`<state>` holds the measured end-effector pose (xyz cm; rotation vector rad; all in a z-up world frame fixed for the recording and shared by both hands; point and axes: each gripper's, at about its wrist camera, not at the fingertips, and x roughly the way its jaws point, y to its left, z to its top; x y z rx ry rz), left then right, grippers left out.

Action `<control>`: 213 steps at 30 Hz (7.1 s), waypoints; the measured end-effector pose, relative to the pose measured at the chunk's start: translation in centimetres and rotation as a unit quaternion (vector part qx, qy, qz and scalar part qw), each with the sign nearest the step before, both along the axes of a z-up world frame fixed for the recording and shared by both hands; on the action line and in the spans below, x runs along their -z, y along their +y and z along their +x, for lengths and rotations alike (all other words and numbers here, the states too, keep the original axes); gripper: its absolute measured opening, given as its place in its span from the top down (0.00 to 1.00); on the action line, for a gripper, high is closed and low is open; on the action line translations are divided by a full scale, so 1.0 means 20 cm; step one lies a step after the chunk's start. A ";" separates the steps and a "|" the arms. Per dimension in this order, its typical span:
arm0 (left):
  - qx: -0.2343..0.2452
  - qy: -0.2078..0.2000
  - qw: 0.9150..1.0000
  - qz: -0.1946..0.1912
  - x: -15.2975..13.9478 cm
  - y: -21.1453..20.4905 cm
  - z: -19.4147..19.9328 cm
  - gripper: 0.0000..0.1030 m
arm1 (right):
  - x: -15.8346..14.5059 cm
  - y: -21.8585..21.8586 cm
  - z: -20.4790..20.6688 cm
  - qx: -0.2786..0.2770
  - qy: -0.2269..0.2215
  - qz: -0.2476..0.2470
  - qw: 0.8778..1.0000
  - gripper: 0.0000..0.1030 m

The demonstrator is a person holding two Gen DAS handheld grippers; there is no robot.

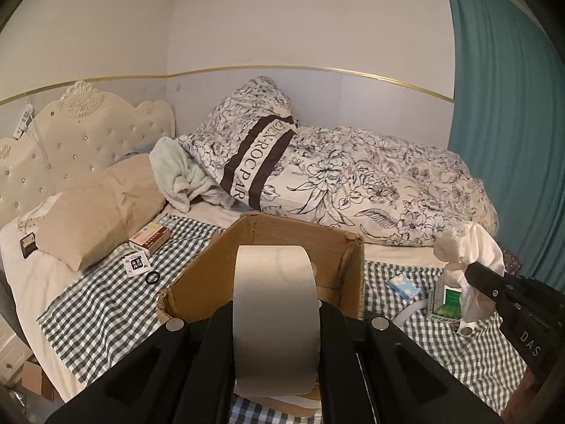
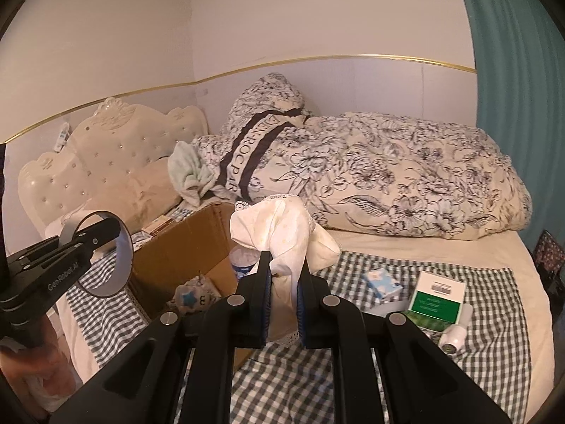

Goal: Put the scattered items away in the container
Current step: 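Lift the tape roll and cloth and carry both over the cardboard box, then open the right tool to drop the cloth while the left tool releases the tape roll into the box, then move both tools back toward the medicine box and white items on the blanket, then grasp the white rounded bottle with the right tool while the left tool grasps the white plastic strip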

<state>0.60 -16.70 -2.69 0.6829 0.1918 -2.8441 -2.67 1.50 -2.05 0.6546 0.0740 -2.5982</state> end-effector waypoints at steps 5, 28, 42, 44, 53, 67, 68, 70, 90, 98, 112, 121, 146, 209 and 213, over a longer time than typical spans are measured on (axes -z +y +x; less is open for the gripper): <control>-0.004 -0.003 1.000 0.001 0.02 -0.04 -0.02 0.98 | 0.02 -0.07 -0.04 -0.009 -0.005 0.001 1.000 0.89; 0.007 -0.037 0.999 0.039 0.26 -0.25 -0.24 0.98 | 0.22 -0.46 -0.23 -0.058 -0.038 0.029 0.997 0.89; 0.018 -0.083 0.996 0.040 0.41 -0.28 -0.41 0.98 | 0.38 -0.60 -0.38 -0.067 -0.066 0.047 0.994 0.89; 0.017 -0.087 0.995 0.044 0.43 -0.29 -0.42 0.98 | 0.40 -0.60 -0.40 -0.068 -0.069 0.047 0.994 0.89; 0.003 -0.074 0.995 0.063 0.44 -0.37 -0.41 0.91 | 0.45 -0.65 -0.42 -0.074 -0.067 0.052 0.994 0.65; 0.000 -0.030 0.997 0.072 0.29 -0.36 -0.33 0.53 | 0.36 -0.55 -0.36 -0.054 -0.046 0.034 0.997 0.46; 0.001 -0.028 0.997 0.072 0.28 -0.35 -0.33 0.53 | 0.35 -0.54 -0.36 -0.052 -0.044 0.033 0.997 0.46; 0.004 -0.025 0.997 0.070 0.26 -0.34 -0.32 0.50 | 0.33 -0.51 -0.35 -0.047 -0.041 0.030 0.998 0.46; 0.042 -0.137 0.989 0.043 0.34 -0.14 -0.42 0.00 | 0.20 -0.28 -0.27 -0.022 -0.031 0.014 0.999 0.46; 0.033 -0.134 0.990 0.021 0.32 -0.06 -0.43 0.00 | 0.17 -0.17 -0.26 -0.007 -0.027 0.009 1.000 0.46; 0.027 0.012 0.999 0.027 0.01 0.10 -0.32 0.00 | 0.03 0.13 -0.21 0.039 -0.002 -0.009 0.999 0.41; 0.059 0.033 0.998 0.020 -0.07 0.32 -0.32 0.00 | -0.04 0.35 -0.16 0.076 0.016 -0.011 0.997 0.32; 0.129 -0.006 0.991 -0.023 -0.01 0.79 -0.41 0.00 | -0.07 0.82 -0.06 0.156 0.038 -0.019 0.987 0.00; 0.223 -0.193 0.956 -0.008 1.07 1.16 -1.19 0.34 | 0.98 1.03 -0.77 0.191 -0.175 0.079 0.963 0.35; 0.222 -0.197 0.955 -0.017 1.11 1.17 -1.21 0.34 | 1.02 1.02 -0.81 0.193 -0.186 0.081 0.960 0.35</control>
